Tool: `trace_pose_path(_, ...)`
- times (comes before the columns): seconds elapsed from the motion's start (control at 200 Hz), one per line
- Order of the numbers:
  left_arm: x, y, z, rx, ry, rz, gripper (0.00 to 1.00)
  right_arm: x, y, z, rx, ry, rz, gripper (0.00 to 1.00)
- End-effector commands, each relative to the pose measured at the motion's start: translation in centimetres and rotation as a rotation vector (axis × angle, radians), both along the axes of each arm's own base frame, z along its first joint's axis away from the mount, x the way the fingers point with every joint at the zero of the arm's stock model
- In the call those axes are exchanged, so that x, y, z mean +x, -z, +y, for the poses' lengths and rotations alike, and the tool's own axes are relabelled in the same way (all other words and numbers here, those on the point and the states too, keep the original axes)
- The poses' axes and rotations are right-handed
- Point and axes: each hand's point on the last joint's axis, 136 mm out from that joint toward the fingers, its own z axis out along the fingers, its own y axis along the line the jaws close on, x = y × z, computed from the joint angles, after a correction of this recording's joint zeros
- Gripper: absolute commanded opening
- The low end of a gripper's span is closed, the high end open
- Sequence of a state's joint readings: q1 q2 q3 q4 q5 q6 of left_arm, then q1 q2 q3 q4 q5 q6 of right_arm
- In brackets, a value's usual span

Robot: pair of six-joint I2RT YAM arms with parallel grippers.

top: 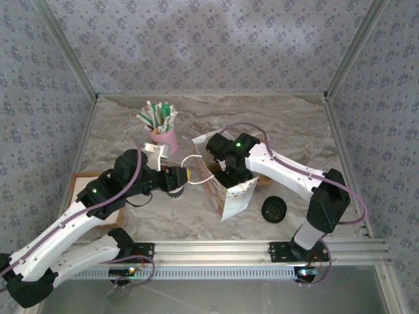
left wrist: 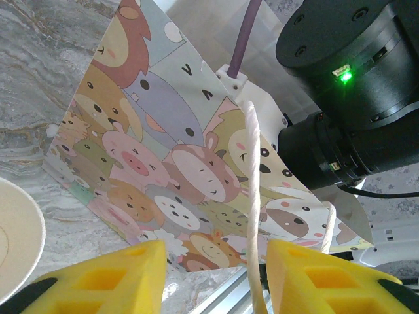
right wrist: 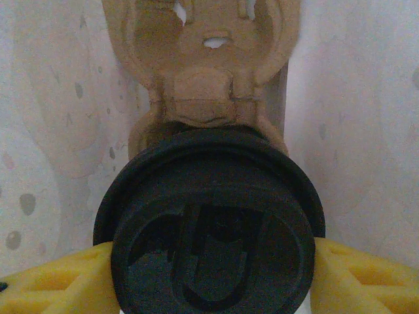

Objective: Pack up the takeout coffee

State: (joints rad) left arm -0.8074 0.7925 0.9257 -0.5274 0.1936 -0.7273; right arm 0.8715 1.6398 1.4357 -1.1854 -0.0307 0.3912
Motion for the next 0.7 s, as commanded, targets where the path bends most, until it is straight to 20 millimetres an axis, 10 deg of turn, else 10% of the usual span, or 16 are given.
trace_pose_path(0.0,-0.1,-0.1,0.0,-0.003,0.001,-0.003,0.44,-1.0,2.5,0.2,-0.024,-0.024,0.077,0.67)
trace_pose_path(0.695,-0.7,-2.3,3.1,0.105,-0.051,-0.060,0.70,-1.1,2.8,0.2,-0.031,-0.031,0.082,0.67)
